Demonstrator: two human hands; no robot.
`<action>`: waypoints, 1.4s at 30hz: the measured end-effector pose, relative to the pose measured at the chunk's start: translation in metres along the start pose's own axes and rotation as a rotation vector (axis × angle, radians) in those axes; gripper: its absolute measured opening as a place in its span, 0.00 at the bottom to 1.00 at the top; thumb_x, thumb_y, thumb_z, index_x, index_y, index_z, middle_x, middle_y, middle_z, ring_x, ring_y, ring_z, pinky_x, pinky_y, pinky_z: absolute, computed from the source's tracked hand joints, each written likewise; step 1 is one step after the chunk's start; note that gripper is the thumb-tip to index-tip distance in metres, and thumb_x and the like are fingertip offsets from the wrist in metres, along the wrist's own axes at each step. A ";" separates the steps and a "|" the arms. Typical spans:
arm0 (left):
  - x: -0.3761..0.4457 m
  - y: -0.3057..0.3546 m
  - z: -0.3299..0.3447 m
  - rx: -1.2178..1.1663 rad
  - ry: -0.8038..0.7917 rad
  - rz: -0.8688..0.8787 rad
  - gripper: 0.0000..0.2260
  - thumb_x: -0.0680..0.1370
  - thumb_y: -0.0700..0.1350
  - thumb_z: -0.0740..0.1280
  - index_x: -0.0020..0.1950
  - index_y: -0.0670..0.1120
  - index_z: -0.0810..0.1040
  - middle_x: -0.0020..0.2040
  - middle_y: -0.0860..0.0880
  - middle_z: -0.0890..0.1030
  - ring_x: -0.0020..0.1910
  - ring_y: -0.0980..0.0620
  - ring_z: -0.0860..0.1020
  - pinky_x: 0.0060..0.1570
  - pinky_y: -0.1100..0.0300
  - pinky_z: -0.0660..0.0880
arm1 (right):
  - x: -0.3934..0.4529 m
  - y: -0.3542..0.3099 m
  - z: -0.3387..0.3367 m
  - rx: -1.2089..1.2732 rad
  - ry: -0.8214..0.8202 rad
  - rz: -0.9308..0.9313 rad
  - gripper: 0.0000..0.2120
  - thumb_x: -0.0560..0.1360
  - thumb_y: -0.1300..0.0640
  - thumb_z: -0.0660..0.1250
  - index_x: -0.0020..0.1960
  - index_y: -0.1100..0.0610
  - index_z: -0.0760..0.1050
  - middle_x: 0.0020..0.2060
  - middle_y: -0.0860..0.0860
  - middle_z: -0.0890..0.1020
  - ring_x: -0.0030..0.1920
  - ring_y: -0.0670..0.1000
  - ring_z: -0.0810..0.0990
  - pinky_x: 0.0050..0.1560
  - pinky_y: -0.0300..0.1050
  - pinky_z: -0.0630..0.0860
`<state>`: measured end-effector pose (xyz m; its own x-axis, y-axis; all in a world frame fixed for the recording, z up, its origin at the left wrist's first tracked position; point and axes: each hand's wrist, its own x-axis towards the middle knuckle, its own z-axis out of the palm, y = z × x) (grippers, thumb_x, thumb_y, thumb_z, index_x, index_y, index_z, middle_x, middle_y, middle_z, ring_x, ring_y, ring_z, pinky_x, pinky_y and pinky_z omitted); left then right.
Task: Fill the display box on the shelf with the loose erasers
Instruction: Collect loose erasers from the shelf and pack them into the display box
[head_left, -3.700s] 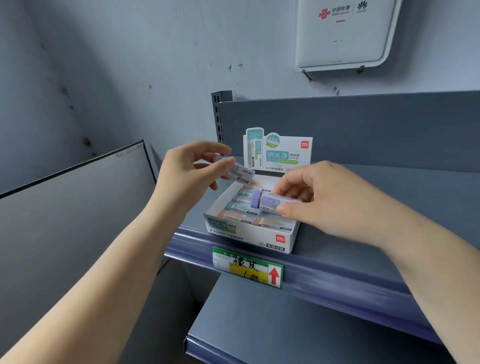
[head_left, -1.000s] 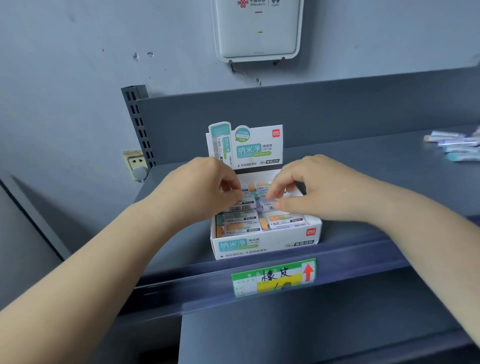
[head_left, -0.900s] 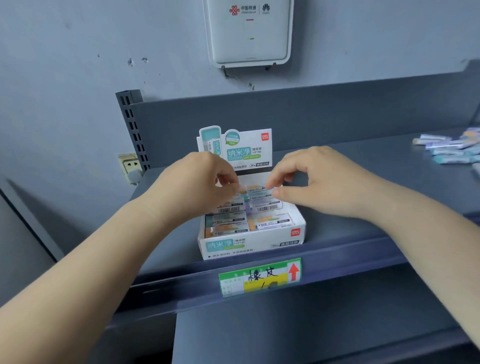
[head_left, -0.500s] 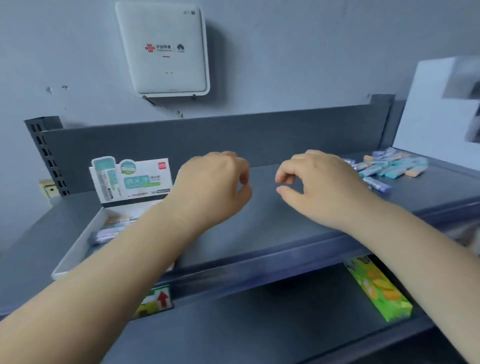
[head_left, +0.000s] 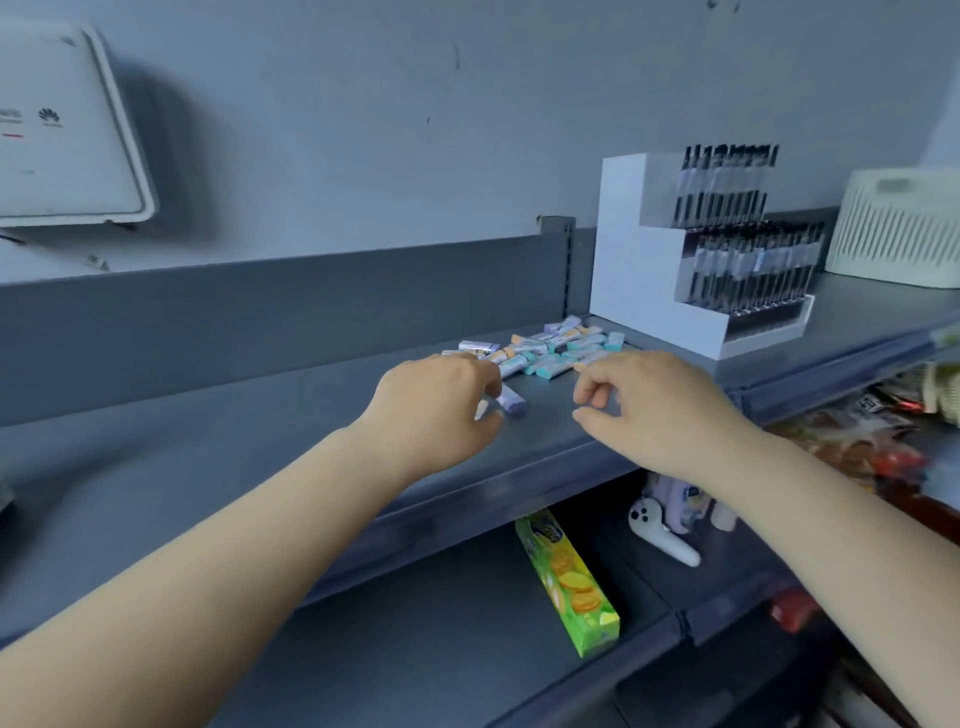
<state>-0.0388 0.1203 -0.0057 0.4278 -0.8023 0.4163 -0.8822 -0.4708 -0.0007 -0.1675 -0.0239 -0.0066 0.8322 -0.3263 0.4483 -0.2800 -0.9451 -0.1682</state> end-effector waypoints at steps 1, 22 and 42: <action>0.010 0.005 0.005 -0.004 -0.015 -0.001 0.11 0.76 0.51 0.60 0.55 0.51 0.75 0.53 0.52 0.79 0.51 0.47 0.76 0.42 0.60 0.68 | 0.000 0.012 -0.002 0.014 -0.009 0.022 0.03 0.72 0.51 0.65 0.44 0.47 0.77 0.41 0.42 0.80 0.44 0.46 0.74 0.44 0.42 0.71; 0.207 0.014 0.074 0.092 -0.157 0.098 0.11 0.76 0.48 0.62 0.58 0.49 0.75 0.55 0.52 0.78 0.47 0.50 0.72 0.43 0.59 0.70 | 0.119 0.155 0.032 0.206 -0.151 0.278 0.07 0.71 0.56 0.68 0.44 0.58 0.81 0.34 0.43 0.77 0.44 0.49 0.77 0.38 0.34 0.69; 0.265 0.014 0.123 -0.188 -0.417 -0.099 0.08 0.75 0.44 0.64 0.52 0.46 0.77 0.37 0.53 0.74 0.35 0.50 0.73 0.34 0.60 0.70 | 0.194 0.183 0.068 0.003 -0.434 0.354 0.15 0.69 0.59 0.65 0.28 0.58 0.63 0.25 0.52 0.67 0.26 0.50 0.64 0.27 0.39 0.58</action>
<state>0.0865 -0.1441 -0.0071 0.5204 -0.8539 0.0047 -0.8369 -0.5090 0.2014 -0.0250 -0.2592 -0.0098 0.8087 -0.5870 -0.0386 -0.5771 -0.7790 -0.2451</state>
